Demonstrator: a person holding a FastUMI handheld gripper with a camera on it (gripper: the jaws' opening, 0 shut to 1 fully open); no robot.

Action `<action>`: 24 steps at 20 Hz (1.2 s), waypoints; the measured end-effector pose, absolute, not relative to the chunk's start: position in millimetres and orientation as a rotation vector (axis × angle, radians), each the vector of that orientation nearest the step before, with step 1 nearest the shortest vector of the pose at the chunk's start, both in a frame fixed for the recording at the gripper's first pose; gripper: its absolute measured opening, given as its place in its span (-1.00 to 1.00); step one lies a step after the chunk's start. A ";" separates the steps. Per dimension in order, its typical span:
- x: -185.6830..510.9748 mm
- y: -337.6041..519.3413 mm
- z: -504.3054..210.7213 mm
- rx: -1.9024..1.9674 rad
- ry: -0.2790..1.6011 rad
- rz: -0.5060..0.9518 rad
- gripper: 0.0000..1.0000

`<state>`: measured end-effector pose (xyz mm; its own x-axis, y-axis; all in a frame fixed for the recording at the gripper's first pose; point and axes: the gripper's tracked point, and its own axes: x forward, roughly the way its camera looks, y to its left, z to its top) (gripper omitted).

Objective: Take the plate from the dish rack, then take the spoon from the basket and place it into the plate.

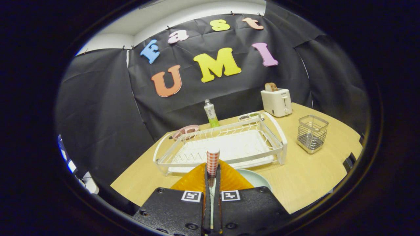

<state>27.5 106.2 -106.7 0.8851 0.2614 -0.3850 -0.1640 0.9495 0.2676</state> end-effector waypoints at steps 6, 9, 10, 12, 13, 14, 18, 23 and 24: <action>33.5 101.2 -122.4 0.279 0.447 0.232 -0.64; 41.9 85.5 -121.7 0.259 0.435 0.212 -0.34; 43.8 75.1 -117.1 0.258 0.419 0.198 -0.19; 49.2 61.2 -112.5 0.249 0.394 0.165 0.17; 51.6 55.6 -108.3 0.236 0.387 0.157 0.35; 52.3 49.2 -104.5 0.221 0.374 0.145 0.53; 46.4 30.5 -74.6 0.127 0.264 0.094 1.00; 23.7 17.2 -33.9 0.032 0.149 0.063 1.00; 18.4 14.6 -28.8 0.023 0.143 0.060 1.00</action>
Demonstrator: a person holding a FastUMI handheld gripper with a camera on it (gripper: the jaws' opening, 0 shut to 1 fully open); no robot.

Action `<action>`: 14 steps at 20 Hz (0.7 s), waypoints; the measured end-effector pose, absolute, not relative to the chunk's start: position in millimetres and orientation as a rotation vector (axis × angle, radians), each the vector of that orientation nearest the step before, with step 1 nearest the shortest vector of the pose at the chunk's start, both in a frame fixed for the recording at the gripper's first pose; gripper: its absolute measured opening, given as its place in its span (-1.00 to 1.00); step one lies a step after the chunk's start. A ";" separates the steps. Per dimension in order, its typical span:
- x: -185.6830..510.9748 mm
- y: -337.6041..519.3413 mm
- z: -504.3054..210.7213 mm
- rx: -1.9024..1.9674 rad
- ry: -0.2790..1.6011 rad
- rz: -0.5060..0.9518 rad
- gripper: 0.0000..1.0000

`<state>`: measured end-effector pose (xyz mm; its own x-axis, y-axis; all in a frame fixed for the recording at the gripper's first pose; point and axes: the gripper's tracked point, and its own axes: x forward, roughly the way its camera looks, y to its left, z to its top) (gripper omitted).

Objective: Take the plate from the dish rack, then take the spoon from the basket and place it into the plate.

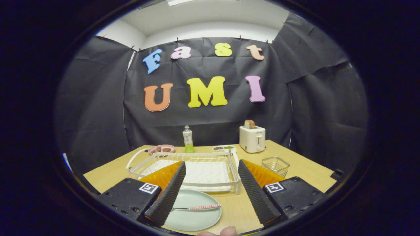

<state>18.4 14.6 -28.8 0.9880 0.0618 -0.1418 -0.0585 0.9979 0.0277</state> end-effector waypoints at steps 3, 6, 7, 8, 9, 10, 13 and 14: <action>-5.4 10.5 -4.5 -0.010 0.105 0.087 1.00; -21.5 -3.8 7.6 -0.009 0.083 0.085 1.00; -26.5 -7.0 10.7 -0.003 0.079 0.086 1.00; -30.4 -8.6 12.3 0.002 0.076 0.091 1.00; -35.6 -9.0 12.9 0.007 0.077 0.096 1.00; -39.5 -7.7 12.7 0.009 0.079 0.104 1.00; -53.2 0.7 14.8 0.003 0.074 0.136 1.00; -57.0 4.9 11.8 0.005 0.081 0.150 1.00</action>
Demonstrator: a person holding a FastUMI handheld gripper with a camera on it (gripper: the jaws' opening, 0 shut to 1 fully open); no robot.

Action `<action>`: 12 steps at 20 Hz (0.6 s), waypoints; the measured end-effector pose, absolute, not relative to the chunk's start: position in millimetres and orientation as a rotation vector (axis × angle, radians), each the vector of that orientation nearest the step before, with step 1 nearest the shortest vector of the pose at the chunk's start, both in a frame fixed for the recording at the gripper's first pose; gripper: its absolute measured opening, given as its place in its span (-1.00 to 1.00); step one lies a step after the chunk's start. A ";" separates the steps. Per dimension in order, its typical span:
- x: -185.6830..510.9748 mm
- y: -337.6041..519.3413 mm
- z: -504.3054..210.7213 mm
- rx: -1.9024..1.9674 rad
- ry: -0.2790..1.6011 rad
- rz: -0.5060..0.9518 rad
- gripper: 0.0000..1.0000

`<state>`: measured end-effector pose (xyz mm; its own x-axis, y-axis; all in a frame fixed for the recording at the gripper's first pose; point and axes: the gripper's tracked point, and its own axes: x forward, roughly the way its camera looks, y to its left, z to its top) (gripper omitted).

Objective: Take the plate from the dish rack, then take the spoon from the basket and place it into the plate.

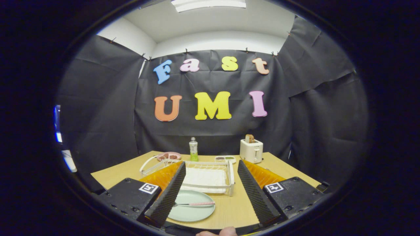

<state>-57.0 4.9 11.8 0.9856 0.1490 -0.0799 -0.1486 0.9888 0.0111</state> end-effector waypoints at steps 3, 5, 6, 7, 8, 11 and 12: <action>-65.1 11.1 5.9 -0.019 0.102 0.174 1.00; -68.6 13.4 4.5 -0.029 0.100 0.180 1.00; -68.7 13.4 4.8 -0.033 0.092 0.178 1.00; -68.5 12.6 4.9 -0.038 0.089 0.174 1.00; -68.9 13.2 2.4 -0.044 0.092 0.177 1.00; -67.1 12.7 1.6 -0.063 0.095 0.173 1.00; -67.7 13.3 -0.7 -0.077 0.104 0.175 1.00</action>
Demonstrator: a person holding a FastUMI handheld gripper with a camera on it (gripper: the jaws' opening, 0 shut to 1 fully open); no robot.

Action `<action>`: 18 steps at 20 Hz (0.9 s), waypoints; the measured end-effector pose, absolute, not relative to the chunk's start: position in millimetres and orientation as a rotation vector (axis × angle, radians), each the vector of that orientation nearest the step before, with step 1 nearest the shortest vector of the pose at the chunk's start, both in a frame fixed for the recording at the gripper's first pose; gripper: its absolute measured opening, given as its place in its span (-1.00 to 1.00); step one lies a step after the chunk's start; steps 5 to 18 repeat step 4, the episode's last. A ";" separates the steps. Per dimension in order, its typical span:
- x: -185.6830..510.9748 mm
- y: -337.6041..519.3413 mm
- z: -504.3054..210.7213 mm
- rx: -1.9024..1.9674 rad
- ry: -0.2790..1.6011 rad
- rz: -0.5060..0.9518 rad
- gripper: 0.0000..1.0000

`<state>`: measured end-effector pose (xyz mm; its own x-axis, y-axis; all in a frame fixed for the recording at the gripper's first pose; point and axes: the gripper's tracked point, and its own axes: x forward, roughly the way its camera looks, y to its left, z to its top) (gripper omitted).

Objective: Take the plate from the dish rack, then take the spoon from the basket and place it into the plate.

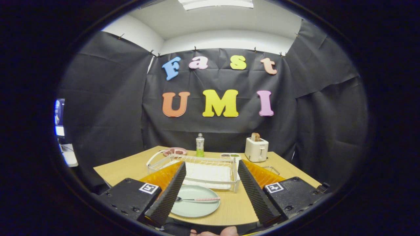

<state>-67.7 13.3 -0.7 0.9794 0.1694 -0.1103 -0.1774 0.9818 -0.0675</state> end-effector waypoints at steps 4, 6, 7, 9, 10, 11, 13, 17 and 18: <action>-68.3 5.1 2.1 -0.118 0.082 0.156 1.00; -68.3 5.1 2.1 -0.118 0.082 0.156 1.00; -68.3 5.1 2.1 -0.118 0.082 0.156 1.00; -68.3 5.1 2.1 -0.118 0.082 0.156 1.00; -68.3 5.1 2.1 -0.118 0.082 0.156 1.00; -68.3 5.1 2.1 -0.118 0.082 0.156 1.00; -68.3 5.1 2.1 -0.118 0.082 0.156 1.00; -68.3 5.1 2.1 -0.118 0.082 0.156 1.00; -68.3 5.1 2.1 -0.118 0.082 0.156 1.00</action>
